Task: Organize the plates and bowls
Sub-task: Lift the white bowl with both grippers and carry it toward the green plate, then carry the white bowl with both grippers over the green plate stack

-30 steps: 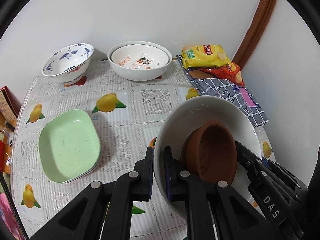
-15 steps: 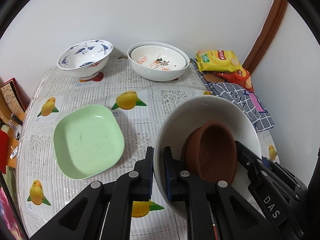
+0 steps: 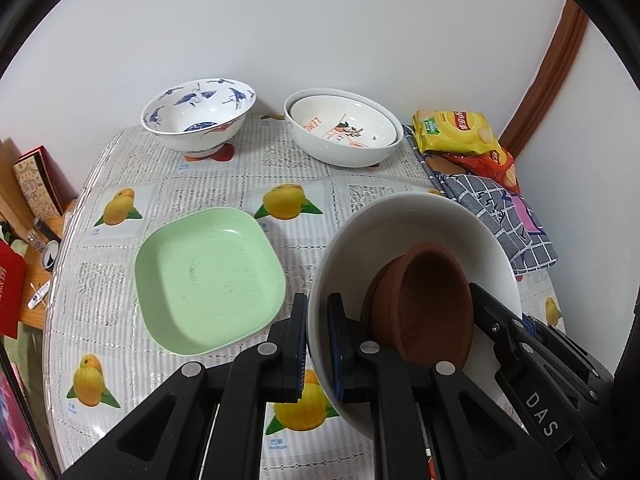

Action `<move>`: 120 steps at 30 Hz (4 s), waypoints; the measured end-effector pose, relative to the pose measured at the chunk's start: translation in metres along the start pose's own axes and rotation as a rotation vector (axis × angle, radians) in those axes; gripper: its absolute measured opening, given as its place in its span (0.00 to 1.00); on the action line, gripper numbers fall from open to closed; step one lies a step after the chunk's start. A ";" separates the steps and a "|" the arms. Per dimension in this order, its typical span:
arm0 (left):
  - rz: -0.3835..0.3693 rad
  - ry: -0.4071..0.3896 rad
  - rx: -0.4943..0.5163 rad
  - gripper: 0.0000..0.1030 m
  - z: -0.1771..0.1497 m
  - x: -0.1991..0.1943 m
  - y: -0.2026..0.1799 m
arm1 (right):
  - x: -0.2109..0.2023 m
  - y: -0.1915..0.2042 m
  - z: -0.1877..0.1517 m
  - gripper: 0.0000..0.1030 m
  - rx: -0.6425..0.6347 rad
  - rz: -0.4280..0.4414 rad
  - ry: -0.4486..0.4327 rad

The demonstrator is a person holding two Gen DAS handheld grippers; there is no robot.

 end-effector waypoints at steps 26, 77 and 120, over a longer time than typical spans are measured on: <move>0.047 0.001 -0.056 0.10 -0.002 -0.003 0.042 | 0.019 0.040 -0.006 0.11 -0.041 0.056 0.023; 0.092 0.027 -0.136 0.10 0.018 0.034 0.107 | 0.085 0.087 0.002 0.11 -0.096 0.108 0.085; 0.104 0.035 -0.173 0.10 0.025 0.049 0.138 | 0.112 0.111 0.002 0.11 -0.129 0.123 0.106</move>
Point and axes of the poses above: each gripper's, at about its wrist camera, not at the fingertips, and x roughly the way its jaws point, y to its left, z to its top, the point moved 9 cm from there along x, roughly the way its jaws point, and after that the axes turned 8 degrees about z, right-handed, at the moved point
